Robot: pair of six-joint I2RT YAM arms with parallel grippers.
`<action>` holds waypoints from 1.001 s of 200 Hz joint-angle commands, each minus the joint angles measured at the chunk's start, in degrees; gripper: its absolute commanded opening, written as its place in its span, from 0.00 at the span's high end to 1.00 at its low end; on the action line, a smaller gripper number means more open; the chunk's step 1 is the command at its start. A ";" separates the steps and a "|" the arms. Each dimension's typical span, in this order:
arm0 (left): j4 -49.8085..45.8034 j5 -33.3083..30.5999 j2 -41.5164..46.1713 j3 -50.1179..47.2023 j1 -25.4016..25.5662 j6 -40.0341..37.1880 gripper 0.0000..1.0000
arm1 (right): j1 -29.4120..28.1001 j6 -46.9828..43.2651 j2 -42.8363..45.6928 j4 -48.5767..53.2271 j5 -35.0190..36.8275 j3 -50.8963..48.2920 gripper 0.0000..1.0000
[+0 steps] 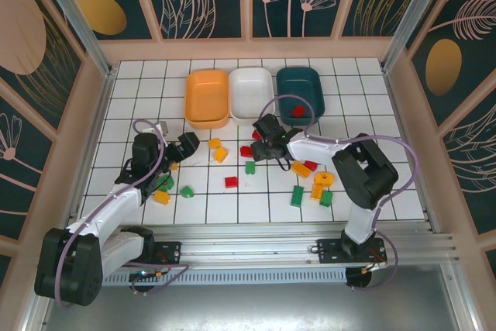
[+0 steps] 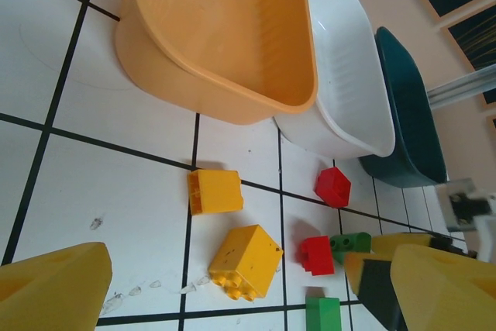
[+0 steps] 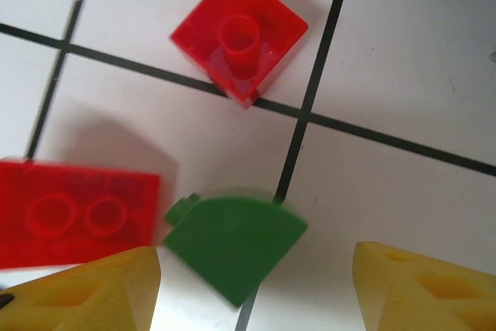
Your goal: Sort the legos into containers by color
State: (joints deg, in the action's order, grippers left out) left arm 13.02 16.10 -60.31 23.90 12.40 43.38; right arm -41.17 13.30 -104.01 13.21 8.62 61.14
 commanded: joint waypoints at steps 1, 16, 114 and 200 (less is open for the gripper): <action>0.08 1.12 0.46 0.49 0.33 -0.36 0.07 | 1.16 -3.40 -2.38 -2.19 -1.04 1.77 0.34; 0.07 1.07 0.38 0.53 0.30 -0.31 0.07 | 2.16 -3.91 -3.69 -3.46 -0.01 2.28 0.38; 0.23 0.89 -0.92 1.64 0.26 -0.30 0.07 | 4.04 -3.68 -1.89 -4.51 -2.31 1.52 0.79; -5.10 -3.95 -9.13 6.86 8.91 -5.59 0.10 | 5.83 -3.02 -8.97 -1.46 2.38 25.14 0.80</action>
State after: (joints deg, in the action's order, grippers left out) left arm 11.27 14.90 -66.89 27.27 16.99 41.50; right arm -37.32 10.59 -104.36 10.55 8.05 75.70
